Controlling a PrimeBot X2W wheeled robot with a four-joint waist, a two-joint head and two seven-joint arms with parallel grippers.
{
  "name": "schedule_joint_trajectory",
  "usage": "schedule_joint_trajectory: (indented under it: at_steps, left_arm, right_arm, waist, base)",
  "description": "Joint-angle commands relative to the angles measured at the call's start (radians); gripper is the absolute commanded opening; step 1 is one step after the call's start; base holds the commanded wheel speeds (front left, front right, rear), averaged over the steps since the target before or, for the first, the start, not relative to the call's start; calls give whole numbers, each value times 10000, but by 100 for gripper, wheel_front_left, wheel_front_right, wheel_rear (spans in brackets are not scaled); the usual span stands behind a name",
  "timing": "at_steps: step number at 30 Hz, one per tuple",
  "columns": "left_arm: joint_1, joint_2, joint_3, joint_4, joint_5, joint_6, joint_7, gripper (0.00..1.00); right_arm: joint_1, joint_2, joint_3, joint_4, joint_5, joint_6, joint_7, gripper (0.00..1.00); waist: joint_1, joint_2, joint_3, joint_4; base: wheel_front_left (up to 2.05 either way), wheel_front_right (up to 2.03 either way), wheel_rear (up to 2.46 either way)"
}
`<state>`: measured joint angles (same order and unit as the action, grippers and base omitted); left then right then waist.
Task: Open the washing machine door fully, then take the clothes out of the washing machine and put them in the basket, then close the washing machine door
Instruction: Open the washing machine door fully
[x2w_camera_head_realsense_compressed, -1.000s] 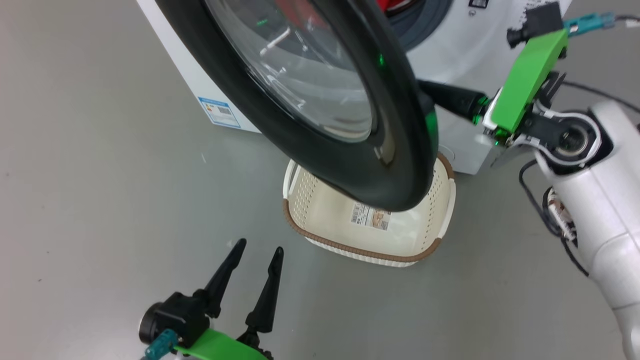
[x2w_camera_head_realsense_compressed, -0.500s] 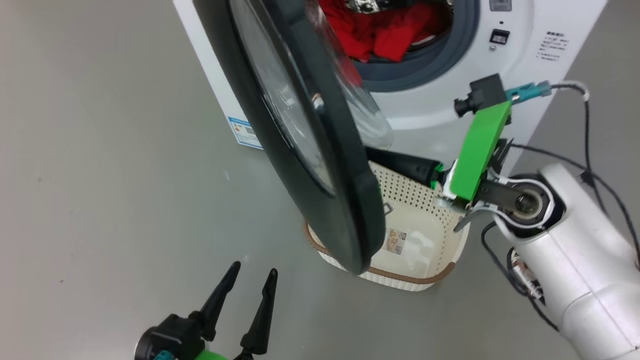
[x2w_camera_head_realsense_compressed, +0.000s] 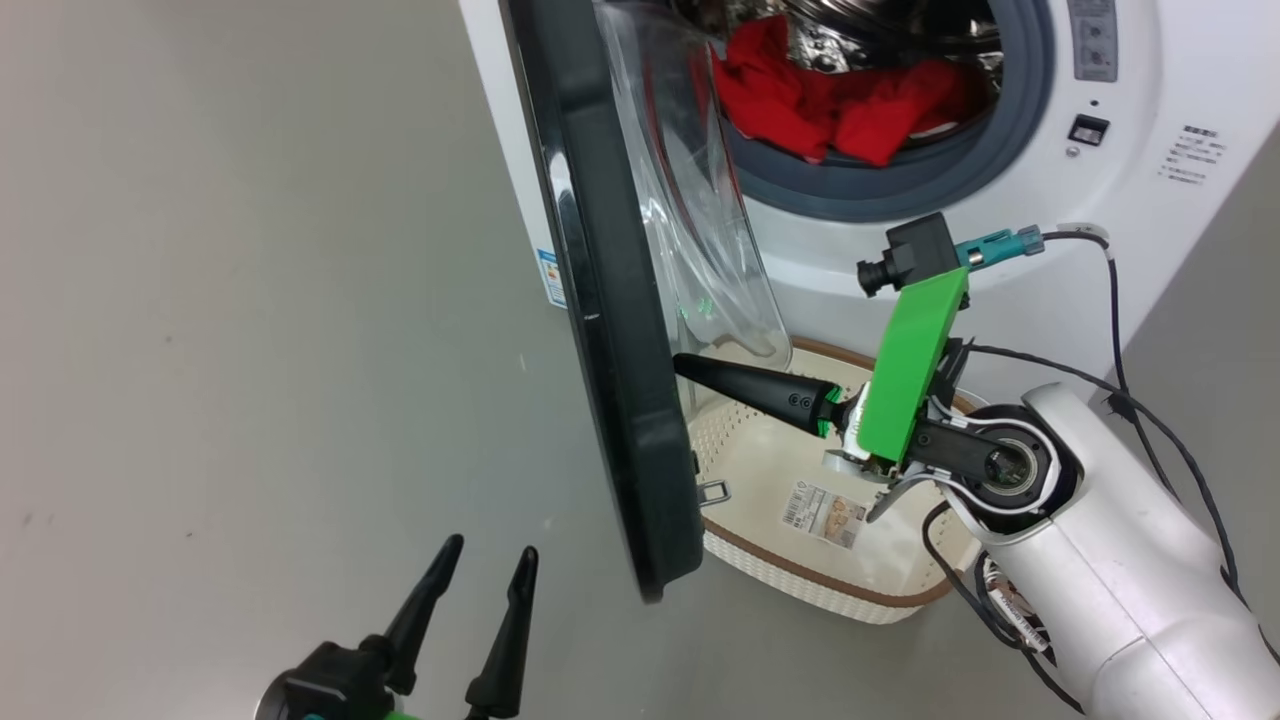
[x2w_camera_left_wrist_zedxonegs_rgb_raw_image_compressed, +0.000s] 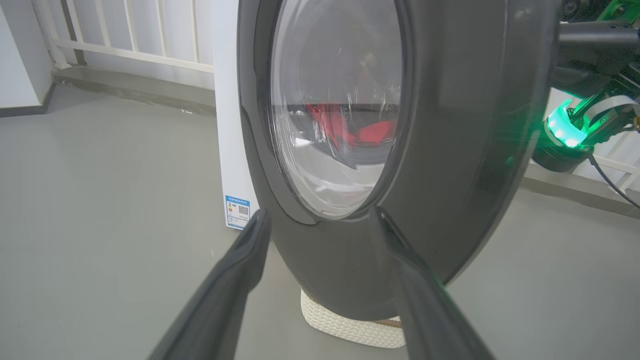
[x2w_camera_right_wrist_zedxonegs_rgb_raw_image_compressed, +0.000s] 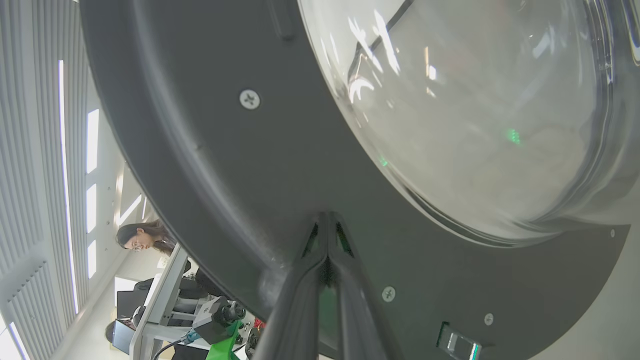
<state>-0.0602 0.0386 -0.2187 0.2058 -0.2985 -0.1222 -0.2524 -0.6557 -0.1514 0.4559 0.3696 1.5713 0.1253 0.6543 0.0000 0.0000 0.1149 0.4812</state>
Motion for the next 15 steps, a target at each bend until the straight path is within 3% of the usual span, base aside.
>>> schedule_joint_trajectory:
  at_steps: [1, 15]
  left_arm:
    - [-58, 116, 400, -276, 128, 88, -94, 100]
    - [25, 116, 883, -613, 81, 472, -94, 100]
  right_arm:
    - [52, 320, 142, -360, -41, 54, -66, 0]
    - [-170, 712, 536, -189, -69, 54, -160, 0]
  waist:
    - [0, 0, -102, 189]
    - [0, 0, -22, 456]
  base:
    - [0, 0, 0]
    - [0, 0, 0]
